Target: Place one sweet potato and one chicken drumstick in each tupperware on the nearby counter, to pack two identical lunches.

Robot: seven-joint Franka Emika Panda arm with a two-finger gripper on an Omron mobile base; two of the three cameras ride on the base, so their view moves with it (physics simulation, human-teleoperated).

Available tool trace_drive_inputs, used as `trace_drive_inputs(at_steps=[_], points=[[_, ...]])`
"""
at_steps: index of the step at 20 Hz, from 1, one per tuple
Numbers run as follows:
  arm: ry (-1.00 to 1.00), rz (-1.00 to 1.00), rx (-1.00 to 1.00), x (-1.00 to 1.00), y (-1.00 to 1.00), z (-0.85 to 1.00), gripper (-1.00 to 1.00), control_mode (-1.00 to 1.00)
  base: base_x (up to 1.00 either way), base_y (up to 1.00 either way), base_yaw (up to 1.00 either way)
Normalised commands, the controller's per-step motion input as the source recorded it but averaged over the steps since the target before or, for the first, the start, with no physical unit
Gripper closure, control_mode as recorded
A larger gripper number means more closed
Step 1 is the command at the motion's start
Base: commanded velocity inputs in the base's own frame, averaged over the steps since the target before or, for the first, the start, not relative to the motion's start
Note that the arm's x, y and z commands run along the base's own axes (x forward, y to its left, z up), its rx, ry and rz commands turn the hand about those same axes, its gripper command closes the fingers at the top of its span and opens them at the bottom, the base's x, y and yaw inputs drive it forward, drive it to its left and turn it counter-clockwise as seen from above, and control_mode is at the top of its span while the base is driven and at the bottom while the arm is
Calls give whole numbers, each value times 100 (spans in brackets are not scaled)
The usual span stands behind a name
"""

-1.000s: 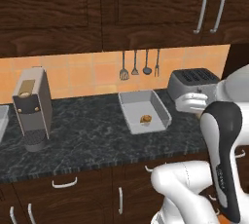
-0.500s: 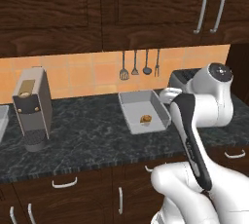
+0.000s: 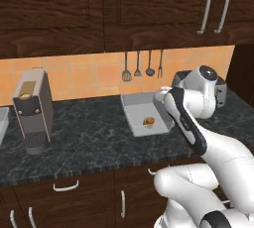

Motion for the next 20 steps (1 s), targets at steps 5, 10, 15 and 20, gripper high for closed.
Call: trace_drive_inputs(at_steps=[5,10,15,20], points=[[-3,7,-1,65,0,-38,100,-100,0,0,0],[-1,0,-11,53,16,-7,100,-100,0,0,0],[0,0,-4,34,6,-48,100,-100,0,0,0],[0,0,0,41,0,-37,100,-100,0,0,0]])
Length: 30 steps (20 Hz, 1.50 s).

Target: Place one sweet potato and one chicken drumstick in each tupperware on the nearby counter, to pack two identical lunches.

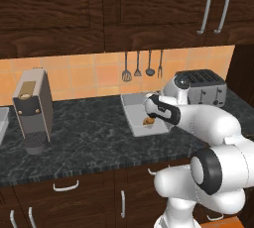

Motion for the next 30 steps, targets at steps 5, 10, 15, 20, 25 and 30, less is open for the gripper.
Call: trace_drive_inputs(at_steps=[5,10,15,20,25,30], points=[[0,4,-3,55,0,-1,100,-100,0,0,0],[0,4,-1,41,0,0,100,-100,0,0,0],[0,4,-1,30,0,-10,-100,-100,0,0,0],[0,3,0,17,0,-23,-100,-100,0,0,0],[-3,0,-2,39,0,-4,-100,-100,0,0,0],[-14,1,-3,-27,-8,7,-100,-100,0,0,0]])
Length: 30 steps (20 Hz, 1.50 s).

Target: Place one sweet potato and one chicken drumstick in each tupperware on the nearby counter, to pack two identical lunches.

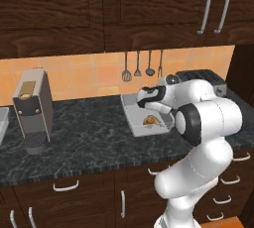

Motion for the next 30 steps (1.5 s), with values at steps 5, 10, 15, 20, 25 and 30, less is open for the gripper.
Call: trace_drive_inputs(at_steps=[5,10,15,20,25,30], points=[[0,1,2,-100,-26,40,-100,-100,0,0,0],[20,7,-1,-98,0,100,-100,-100,0,0,0],[23,17,-5,-100,-2,100,-100,-100,0,0,0],[19,8,0,-100,-1,80,-100,-100,0,0,0],[18,0,0,-100,0,53,-100,-100,0,0,0],[4,2,-1,-100,0,43,-100,-100,0,0,0]])
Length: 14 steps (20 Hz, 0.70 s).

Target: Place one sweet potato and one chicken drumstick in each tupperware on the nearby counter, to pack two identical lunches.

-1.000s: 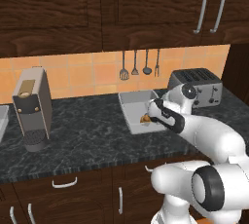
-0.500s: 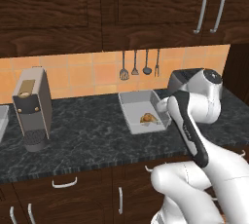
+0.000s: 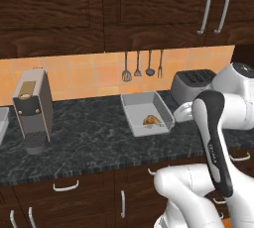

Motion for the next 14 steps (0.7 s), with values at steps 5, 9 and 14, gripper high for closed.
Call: trace_drive_inputs(at_steps=[5,9,14], points=[[4,0,0,-73,1,53,-100,-100,0,0,0],[7,0,0,-71,0,41,-100,-100,0,0,0],[3,0,-4,-68,0,39,-100,-100,0,0,0]])
